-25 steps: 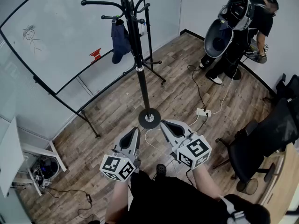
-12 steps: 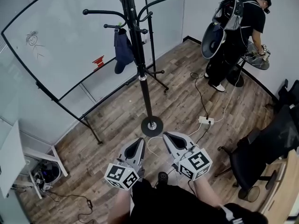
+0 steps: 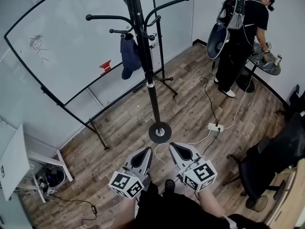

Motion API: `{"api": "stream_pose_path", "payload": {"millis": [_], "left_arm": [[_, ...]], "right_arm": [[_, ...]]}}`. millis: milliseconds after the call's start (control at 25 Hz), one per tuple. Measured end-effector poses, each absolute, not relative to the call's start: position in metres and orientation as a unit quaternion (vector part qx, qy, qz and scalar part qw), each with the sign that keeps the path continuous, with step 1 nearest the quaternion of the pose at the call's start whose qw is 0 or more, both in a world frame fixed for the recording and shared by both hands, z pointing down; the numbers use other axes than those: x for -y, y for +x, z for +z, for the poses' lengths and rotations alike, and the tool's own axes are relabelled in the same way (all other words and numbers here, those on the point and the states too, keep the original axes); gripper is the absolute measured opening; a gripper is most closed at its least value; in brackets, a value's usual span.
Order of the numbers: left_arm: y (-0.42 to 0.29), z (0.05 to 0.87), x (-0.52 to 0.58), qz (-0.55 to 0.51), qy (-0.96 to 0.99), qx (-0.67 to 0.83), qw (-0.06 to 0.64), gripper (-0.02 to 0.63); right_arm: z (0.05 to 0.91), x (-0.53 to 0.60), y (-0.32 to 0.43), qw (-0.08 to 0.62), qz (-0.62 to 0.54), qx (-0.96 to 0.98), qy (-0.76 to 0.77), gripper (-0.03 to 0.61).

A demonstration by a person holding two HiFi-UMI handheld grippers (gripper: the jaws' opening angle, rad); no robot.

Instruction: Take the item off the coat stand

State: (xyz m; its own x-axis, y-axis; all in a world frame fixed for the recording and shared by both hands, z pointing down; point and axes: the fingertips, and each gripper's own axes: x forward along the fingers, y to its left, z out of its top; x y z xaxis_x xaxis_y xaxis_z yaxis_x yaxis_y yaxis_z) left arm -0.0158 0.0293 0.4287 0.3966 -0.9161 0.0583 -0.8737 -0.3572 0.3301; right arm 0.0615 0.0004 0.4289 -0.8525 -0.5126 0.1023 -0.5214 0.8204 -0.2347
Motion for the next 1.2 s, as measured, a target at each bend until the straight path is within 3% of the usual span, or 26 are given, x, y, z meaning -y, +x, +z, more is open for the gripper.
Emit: {"api": "stream_pose_path", "payload": {"millis": [800, 1200], "left_arm": [[-0.104, 0.411, 0.064, -0.049, 0.834, 0.540, 0.100, 0.015], [-0.147, 0.416, 0.115, -0.061, 0.850, 0.514, 0.100, 0.015]], "right_arm": [[0.413, 0.083, -0.029, 0.061, 0.089, 0.932, 0.345, 0.031], [0.410, 0.117, -0.061, 0.041, 0.098, 0.925, 0.364, 0.031]]}}
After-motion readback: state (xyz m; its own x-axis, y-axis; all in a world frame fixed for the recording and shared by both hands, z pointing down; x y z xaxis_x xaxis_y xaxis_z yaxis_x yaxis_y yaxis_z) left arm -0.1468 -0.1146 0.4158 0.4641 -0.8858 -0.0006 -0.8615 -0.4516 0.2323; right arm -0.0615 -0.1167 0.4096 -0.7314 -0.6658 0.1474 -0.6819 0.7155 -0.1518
